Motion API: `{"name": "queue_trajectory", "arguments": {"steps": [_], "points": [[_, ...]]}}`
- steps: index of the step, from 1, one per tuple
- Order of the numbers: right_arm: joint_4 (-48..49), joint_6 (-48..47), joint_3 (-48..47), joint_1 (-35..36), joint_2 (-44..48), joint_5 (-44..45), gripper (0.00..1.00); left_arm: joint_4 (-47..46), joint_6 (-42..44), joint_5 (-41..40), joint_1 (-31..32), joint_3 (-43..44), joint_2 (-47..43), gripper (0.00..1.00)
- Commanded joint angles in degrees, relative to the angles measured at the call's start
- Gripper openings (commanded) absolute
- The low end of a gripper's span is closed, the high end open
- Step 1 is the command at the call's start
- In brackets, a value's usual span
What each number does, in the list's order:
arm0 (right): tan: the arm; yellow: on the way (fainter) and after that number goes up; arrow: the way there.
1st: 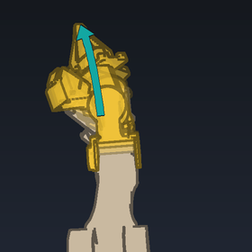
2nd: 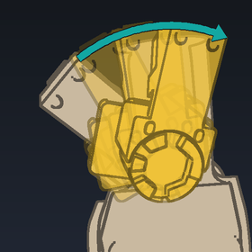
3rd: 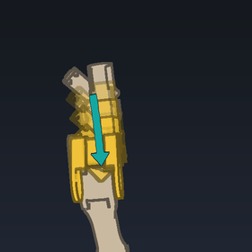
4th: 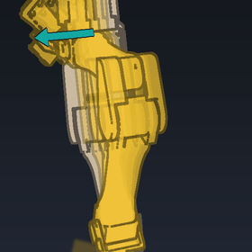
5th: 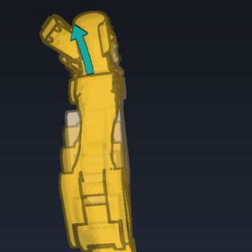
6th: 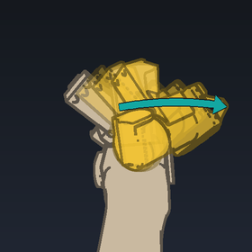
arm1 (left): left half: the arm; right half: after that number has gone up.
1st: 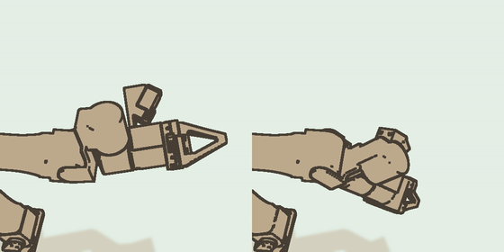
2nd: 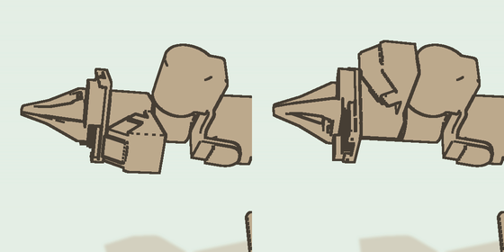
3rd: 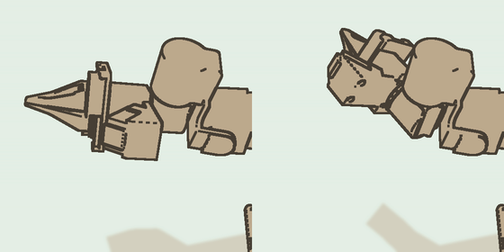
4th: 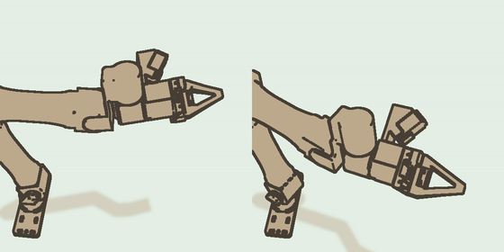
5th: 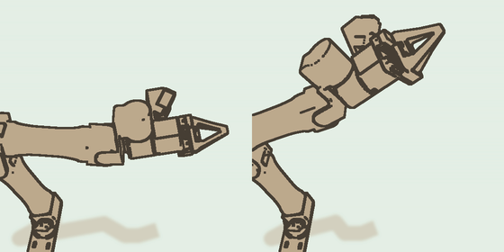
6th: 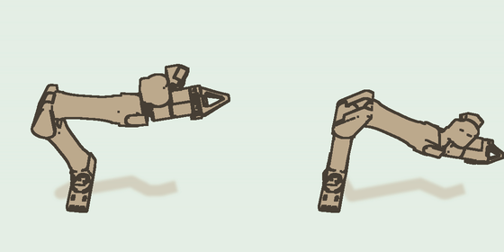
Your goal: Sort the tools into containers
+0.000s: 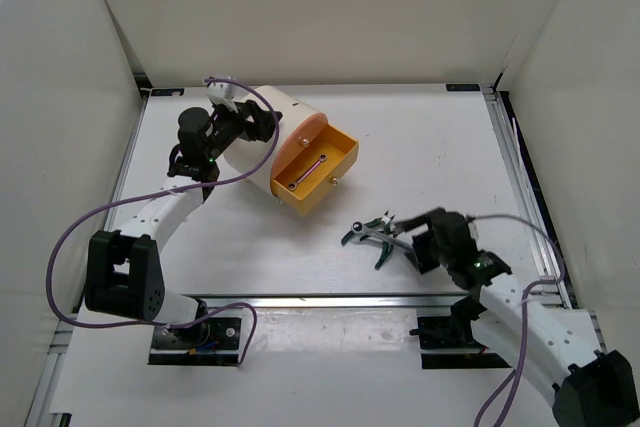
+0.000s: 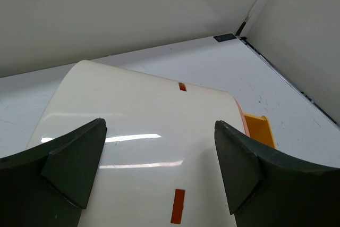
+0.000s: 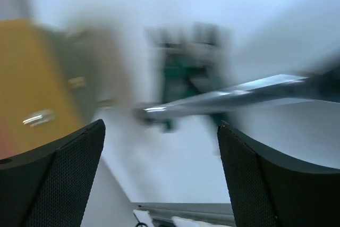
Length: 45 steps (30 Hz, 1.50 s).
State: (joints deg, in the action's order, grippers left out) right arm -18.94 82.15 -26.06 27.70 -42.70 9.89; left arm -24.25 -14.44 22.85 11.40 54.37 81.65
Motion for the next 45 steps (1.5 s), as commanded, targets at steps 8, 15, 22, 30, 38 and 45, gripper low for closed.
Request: {"name": "queue_trajectory", "arguments": {"steps": [8, 15, 22, 30, 38, 45], "points": [[0.65, 21.2, 16.13, -0.28, 10.0, 2.06, 0.98, 15.73, -1.74, 0.88, -0.24, -4.18, 2.38, 0.94], [1.36, 26.83, 19.91, -0.11, 7.55, 4.53, 0.83, 15.64, -1.91, 1.05, -0.24, -4.1, 2.9, 0.94], [4.17, 28.94, 20.35, -0.28, 1.4, 6.63, 0.54, 15.37, -1.91, 1.23, -0.32, -4.45, 3.26, 0.94], [2.78, 24.21, 17.99, -0.28, 3.66, 6.27, 0.0, 15.37, -1.73, 1.23, -0.24, -4.27, 3.43, 0.94], [-12.0, 11.39, -2.39, -0.28, 5.61, 19.45, 0.0, 15.37, -2.09, 1.41, -0.24, -4.01, 3.78, 0.94], [-3.23, 0.83, -17.07, 2.17, -6.51, 22.8, 0.0, 15.29, -2.44, 1.76, -0.24, -3.92, 3.78, 0.94]]}}
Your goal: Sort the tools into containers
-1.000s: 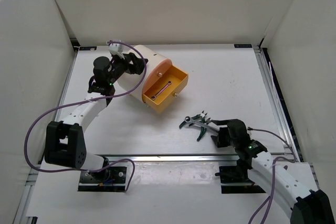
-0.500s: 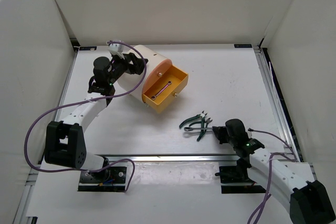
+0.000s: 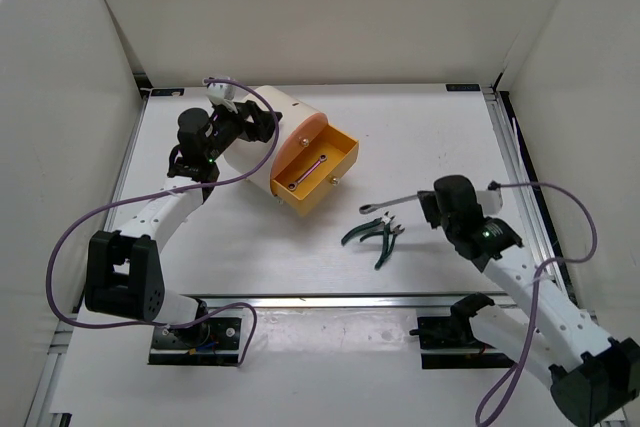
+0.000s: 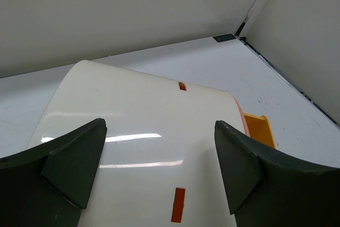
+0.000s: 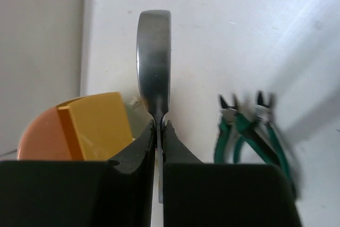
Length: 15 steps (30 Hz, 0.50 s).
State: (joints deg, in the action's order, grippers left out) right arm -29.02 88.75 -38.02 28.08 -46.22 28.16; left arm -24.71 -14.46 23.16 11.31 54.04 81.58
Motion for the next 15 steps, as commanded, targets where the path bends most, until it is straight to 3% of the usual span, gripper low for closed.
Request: {"name": "queue_trajectory", "arguments": {"steps": [1, 9, 15], "points": [[8.78, -7.17, -5.92, 3.55, -3.87, 6.27, 0.0, 15.74, -2.42, 1.45, -0.15, -3.51, 4.02, 0.94], [20.91, -18.08, -20.23, 15.07, -16.35, 17.18, 0.0, 15.22, -3.03, 2.16, -0.24, -3.42, 4.9, 0.94], [27.25, -22.3, -23.85, 20.09, -21.63, 21.06, 0.0, 15.3, -3.12, 2.51, -0.06, -3.24, 4.82, 0.94]]}}
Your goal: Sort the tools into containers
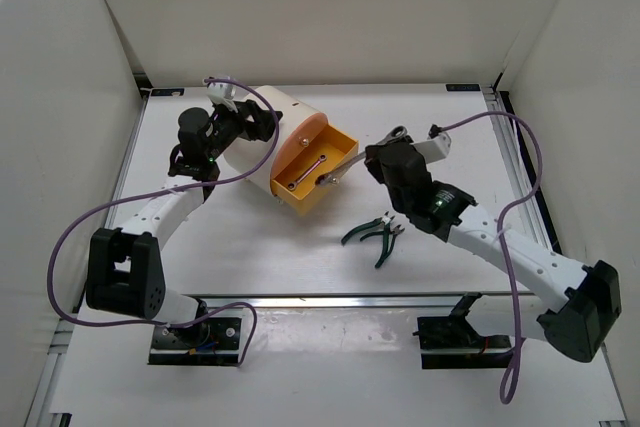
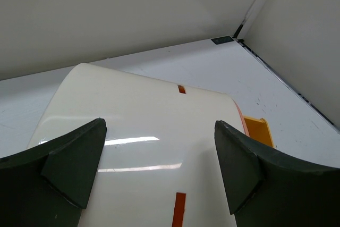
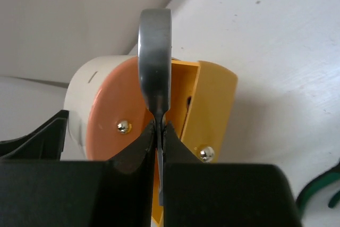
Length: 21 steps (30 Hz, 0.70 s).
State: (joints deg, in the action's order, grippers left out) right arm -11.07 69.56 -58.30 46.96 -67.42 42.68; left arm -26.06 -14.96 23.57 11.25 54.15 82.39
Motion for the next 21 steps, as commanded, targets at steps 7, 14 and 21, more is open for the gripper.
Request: {"name": "queue_trajectory", "arguments": {"steps": [7, 14, 21], "points": [[21.67, -8.02, -4.36, 4.36, -6.05, 10.75, 0.0, 16.31, -3.5, 2.79, 0.0, -3.53, 4.45, 0.94], [28.46, -12.25, -6.82, 7.53, -14.48, 16.73, 0.0, 16.13, -3.76, 2.97, -0.08, -3.18, 4.8, 0.94], [29.36, -8.75, -9.89, 9.2, -21.69, 23.68, 0.0, 16.04, -4.02, 3.5, -0.08, -3.09, 4.97, 0.94]]}}
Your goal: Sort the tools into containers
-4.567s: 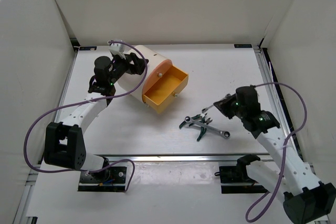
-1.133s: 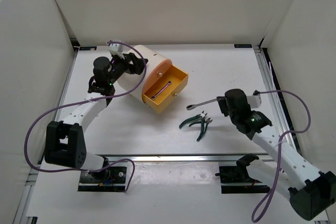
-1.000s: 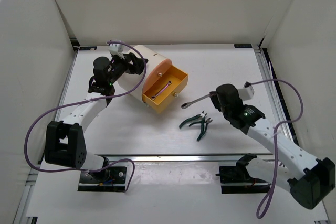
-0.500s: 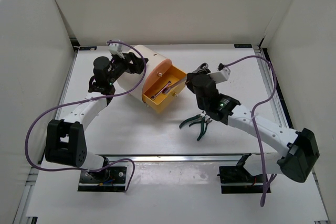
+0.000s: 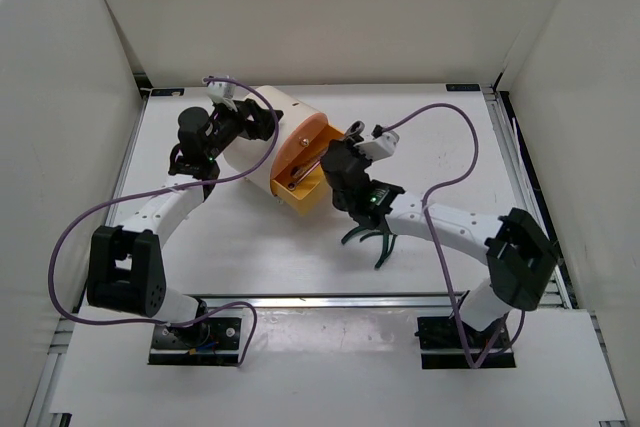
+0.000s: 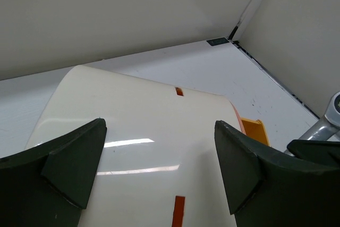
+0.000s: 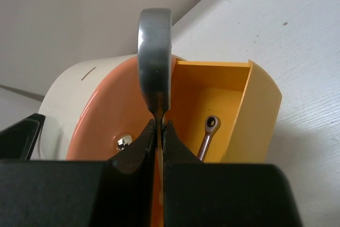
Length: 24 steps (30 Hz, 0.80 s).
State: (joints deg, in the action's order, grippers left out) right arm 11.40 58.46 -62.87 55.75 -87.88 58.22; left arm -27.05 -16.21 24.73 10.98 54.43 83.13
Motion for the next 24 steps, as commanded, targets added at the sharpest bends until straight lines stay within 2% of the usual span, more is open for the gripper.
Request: {"name": "queue_trajectory", "arguments": {"steps": [1, 6, 13, 15, 22, 23, 24], "points": [[6.27, 3.41, -6.03, 1.03, -1.68, 8.58, 0.0, 17.12, -2.78, 2.34, 0.27, -3.37, 4.23, 0.94], [-1.88, 12.72, -11.56, 1.56, -7.03, 9.64, 0.0, 16.59, -3.3, 2.86, 0.18, -3.02, 4.93, 0.94], [-3.48, 17.12, -12.54, 2.96, -10.56, 12.45, 0.0, 16.5, -3.57, 3.22, 0.18, -3.02, 5.46, 0.94], [-5.76, 20.97, -12.54, 2.88, -11.26, 11.75, 0.02, 16.5, -3.66, 3.39, 0.18, -2.84, 5.46, 0.94], [-10.42, 21.7, -14.47, 4.9, -13.2, 8.59, 0.24, 16.76, -3.66, 3.57, 0.18, -2.32, 5.99, 0.94], [-11.04, 21.35, -14.39, 4.9, -13.02, 7.54, 0.41, 16.76, -3.66, 3.4, 0.18, -2.23, 6.16, 0.94], [-11.05, 21.35, -14.56, 5.07, -12.5, 6.83, 0.52, 16.76, -3.66, 3.39, 0.27, -2.05, 5.99, 0.94]]}}
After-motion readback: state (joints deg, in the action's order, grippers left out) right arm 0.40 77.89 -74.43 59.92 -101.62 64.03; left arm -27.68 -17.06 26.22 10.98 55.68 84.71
